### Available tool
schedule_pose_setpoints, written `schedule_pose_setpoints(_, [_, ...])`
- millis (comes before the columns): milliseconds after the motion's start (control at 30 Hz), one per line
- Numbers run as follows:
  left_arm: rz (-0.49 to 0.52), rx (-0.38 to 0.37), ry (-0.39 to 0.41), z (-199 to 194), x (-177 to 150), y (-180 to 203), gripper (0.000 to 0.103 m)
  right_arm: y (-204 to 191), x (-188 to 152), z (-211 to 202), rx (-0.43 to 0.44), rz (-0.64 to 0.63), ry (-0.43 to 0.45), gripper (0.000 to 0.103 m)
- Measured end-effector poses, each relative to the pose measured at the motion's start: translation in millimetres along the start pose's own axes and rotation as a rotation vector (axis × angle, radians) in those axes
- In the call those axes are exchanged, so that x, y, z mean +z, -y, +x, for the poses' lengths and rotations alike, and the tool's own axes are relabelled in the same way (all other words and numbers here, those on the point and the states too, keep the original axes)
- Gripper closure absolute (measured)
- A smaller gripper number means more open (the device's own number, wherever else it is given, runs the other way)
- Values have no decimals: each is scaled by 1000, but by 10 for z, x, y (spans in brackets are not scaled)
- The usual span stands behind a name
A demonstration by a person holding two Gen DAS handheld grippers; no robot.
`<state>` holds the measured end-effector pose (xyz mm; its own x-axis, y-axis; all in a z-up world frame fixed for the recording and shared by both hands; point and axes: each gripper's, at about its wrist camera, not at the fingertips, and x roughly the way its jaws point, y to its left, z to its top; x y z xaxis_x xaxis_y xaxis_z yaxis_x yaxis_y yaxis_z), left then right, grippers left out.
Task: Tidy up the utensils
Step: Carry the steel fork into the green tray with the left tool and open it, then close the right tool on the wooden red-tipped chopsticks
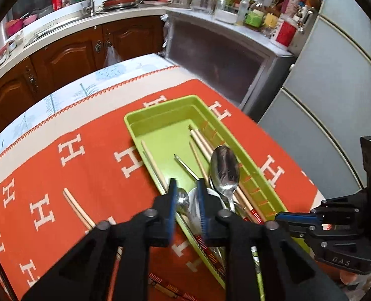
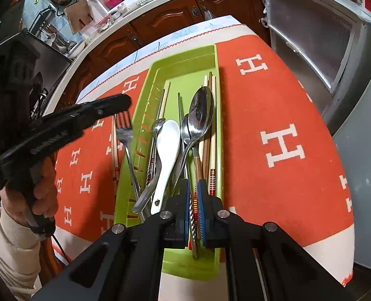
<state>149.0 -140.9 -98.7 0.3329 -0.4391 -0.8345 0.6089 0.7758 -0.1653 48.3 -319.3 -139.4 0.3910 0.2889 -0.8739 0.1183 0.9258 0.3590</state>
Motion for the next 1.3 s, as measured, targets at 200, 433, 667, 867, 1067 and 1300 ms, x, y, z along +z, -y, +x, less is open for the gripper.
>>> schedule_pose_setpoints(200, [-49, 25, 47, -211, -81, -21, 70, 15, 14, 70, 6, 14, -2, 92])
schedule_pose_setpoints(433, [-180, 56, 79, -555, -305, -180, 57, -70, 24, 107, 18, 3, -6, 91])
schedule_pose_setpoints(667, [-298, 118, 101, -902, -565, -361, 36, -304, 9, 74, 53, -36, -6, 87])
schedule_pose_setpoints(867, [-373, 145, 134, -1187, -687, -555, 31, -648, 59, 57, 100, -103, -18, 87])
schedule_pose_setpoints(1067, [-388, 258, 163, -1286, -798, -725, 25, -1060, 194, 86, 135, -186, -48, 87])
schedule_pose_setpoints(1300, [-438, 306, 52, -1060, -1030, -949, 24, -1578, 423, 358, 74, -282, -121, 87])
